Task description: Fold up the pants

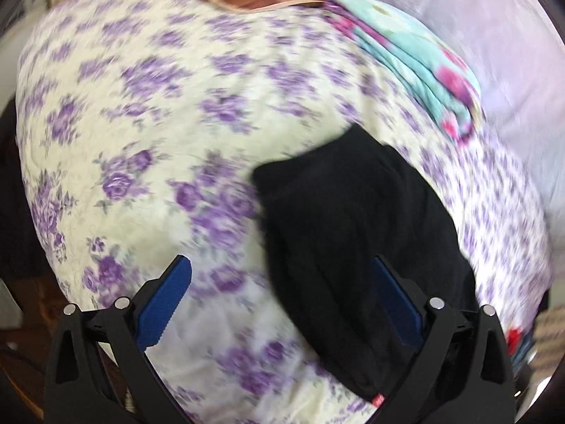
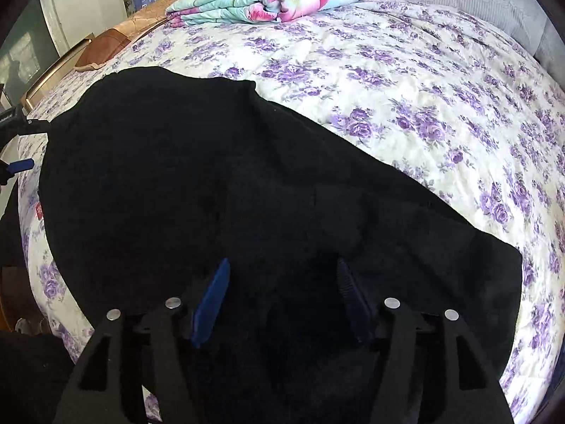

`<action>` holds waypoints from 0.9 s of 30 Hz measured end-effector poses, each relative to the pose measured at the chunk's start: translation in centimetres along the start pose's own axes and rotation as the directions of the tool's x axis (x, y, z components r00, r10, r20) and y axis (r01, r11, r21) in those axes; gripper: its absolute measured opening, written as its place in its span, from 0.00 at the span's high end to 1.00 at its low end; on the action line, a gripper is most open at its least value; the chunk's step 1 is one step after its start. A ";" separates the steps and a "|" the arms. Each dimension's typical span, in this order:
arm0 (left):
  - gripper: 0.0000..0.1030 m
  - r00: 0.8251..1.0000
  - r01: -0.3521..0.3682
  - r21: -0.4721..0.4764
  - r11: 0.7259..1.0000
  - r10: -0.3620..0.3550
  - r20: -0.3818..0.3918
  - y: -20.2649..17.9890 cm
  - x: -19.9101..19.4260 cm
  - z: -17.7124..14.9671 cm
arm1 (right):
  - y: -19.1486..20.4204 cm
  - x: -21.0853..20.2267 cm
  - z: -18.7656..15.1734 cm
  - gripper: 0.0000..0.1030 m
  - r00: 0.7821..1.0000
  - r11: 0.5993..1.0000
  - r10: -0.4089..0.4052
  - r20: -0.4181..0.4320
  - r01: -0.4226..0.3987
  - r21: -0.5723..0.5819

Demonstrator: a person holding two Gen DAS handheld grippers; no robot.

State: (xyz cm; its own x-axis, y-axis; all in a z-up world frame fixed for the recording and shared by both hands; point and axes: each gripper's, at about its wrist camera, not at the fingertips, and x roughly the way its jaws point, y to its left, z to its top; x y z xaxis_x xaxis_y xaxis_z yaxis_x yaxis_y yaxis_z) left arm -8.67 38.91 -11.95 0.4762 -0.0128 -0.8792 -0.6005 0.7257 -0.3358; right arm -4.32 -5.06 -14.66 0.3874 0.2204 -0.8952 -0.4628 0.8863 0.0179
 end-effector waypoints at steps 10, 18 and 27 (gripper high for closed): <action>0.04 1.000 -0.021 0.113 0.993 0.022 -0.007 -2.3 2.9 2.2 | 0.1 -0.1 -0.5 0.32 0.999 0.999 -0.036 0.007 0.036 0.022; 0.04 0.998 -0.054 0.276 0.960 0.057 0.000 -6.2 4.7 1.5 | -0.1 0.0 -0.4 0.22 0.997 0.996 -0.077 -0.008 0.078 0.046; 0.04 0.998 -0.060 0.309 0.949 0.057 0.017 -6.4 5.0 1.3 | -0.1 0.1 -0.4 0.19 0.994 0.992 -0.103 -0.023 0.104 0.064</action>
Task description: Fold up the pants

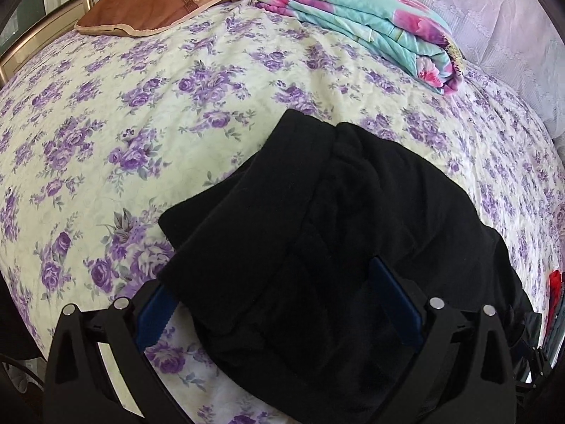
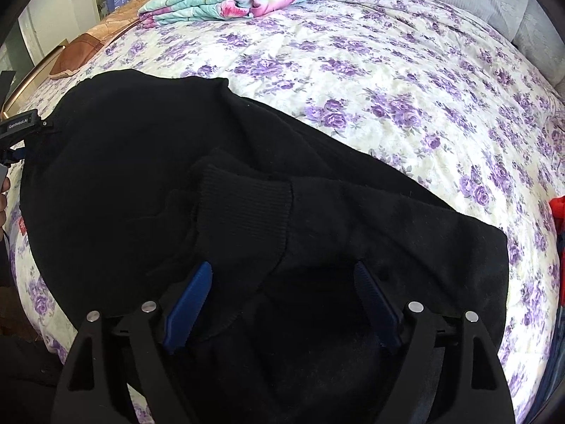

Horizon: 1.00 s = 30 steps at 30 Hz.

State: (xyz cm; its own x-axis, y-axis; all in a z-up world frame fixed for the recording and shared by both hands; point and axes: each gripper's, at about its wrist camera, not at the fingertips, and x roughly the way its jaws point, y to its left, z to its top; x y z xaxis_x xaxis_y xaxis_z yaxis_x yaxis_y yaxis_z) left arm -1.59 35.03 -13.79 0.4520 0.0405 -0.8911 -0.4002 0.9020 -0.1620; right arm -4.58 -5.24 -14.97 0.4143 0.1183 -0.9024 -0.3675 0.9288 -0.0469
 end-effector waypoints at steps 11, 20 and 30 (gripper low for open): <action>0.04 0.999 0.045 0.002 0.999 -0.045 -0.016 0.6 0.6 -0.5 | -0.1 0.0 0.0 0.16 1.000 1.000 -0.013 0.004 0.013 0.004; 0.04 1.000 0.029 -0.009 1.000 -0.029 -0.008 0.5 1.2 -0.8 | -0.2 -1.6 0.3 0.16 0.999 1.000 0.001 0.038 -0.001 -0.002; 0.04 0.999 -0.035 0.030 0.999 0.034 0.030 -0.3 1.5 -1.4 | 3.8 -1.8 0.1 0.16 0.996 0.987 0.064 0.063 -0.054 -0.152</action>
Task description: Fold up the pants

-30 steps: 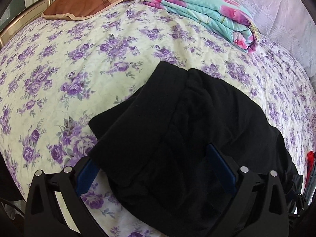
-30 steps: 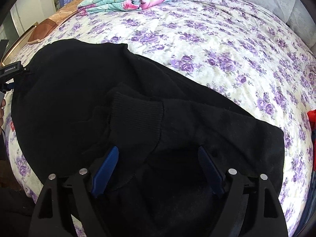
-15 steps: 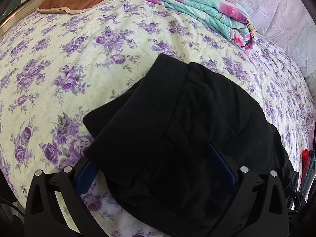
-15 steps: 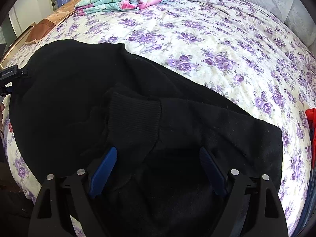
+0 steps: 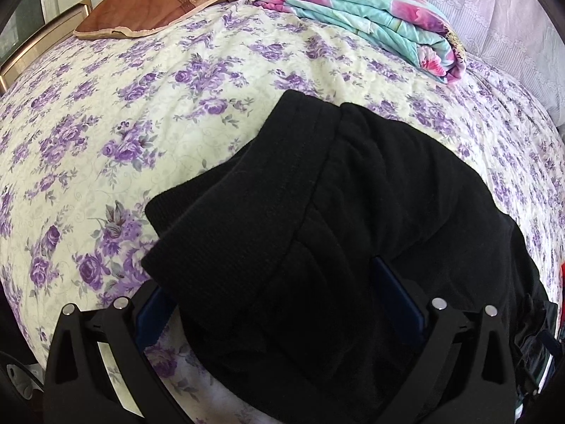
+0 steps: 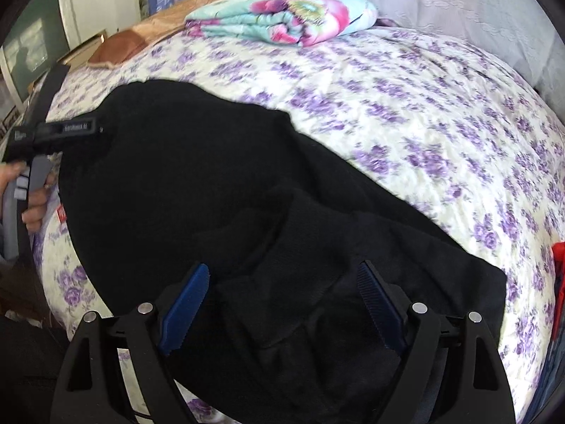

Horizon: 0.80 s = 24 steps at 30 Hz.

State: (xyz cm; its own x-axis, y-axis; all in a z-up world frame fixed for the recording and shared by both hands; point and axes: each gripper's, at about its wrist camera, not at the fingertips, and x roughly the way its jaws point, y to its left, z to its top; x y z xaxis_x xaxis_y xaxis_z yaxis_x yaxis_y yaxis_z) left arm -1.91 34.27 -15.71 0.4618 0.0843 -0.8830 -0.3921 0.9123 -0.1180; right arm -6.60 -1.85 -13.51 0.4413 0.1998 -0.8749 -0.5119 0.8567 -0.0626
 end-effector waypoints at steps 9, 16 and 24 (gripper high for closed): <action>0.04 1.000 0.008 0.014 1.000 -0.008 0.008 0.0 0.1 -0.1 | -1.7 -0.2 -0.4 0.77 0.999 0.988 0.044 0.007 -0.045 0.147; 0.04 1.000 0.011 0.021 1.000 -0.011 0.013 0.0 0.2 -0.1 | 0.7 -1.7 1.7 0.82 0.997 0.996 0.031 0.073 -0.037 0.084; 0.04 1.000 0.021 0.032 0.999 -0.022 0.018 0.0 0.1 -0.3 | 2.0 0.2 1.7 0.81 0.997 0.996 0.075 -0.005 -0.074 0.048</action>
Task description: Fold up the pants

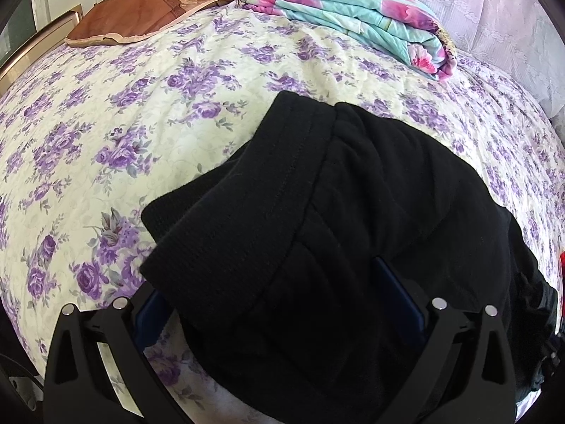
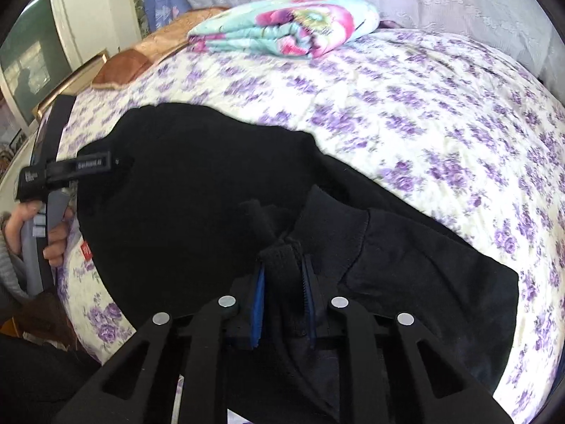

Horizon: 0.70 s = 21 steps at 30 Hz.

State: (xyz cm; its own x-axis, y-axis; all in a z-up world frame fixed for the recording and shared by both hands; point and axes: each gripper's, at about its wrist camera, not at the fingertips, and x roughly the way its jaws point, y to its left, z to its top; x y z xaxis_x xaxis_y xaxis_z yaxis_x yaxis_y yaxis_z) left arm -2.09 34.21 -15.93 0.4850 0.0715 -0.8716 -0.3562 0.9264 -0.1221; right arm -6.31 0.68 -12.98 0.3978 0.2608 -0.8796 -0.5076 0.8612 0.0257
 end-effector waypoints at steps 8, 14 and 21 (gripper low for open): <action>0.04 1.000 0.003 0.000 1.000 -0.003 0.001 0.0 0.0 0.0 | -0.8 -3.4 0.4 0.74 0.989 0.997 0.054 0.135 -0.060 0.044; 0.04 0.998 0.061 0.010 0.998 -0.061 -0.030 0.7 -0.1 0.1 | -3.7 0.7 0.0 0.53 0.996 0.985 -0.081 -0.027 0.084 0.152; 0.04 0.960 0.263 -0.082 0.961 -0.269 -0.072 3.6 -0.8 0.8 | -3.7 1.6 -0.8 0.50 0.994 0.989 -0.100 -0.035 0.103 0.103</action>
State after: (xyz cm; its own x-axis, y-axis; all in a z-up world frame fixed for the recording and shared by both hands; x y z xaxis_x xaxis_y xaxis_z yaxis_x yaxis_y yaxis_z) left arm -3.05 37.76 -15.31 0.5043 -0.2073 -0.8382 -0.2805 0.8788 -0.3861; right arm -4.38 -2.44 -14.85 0.4191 0.1581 -0.8941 -0.3827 0.9237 -0.0160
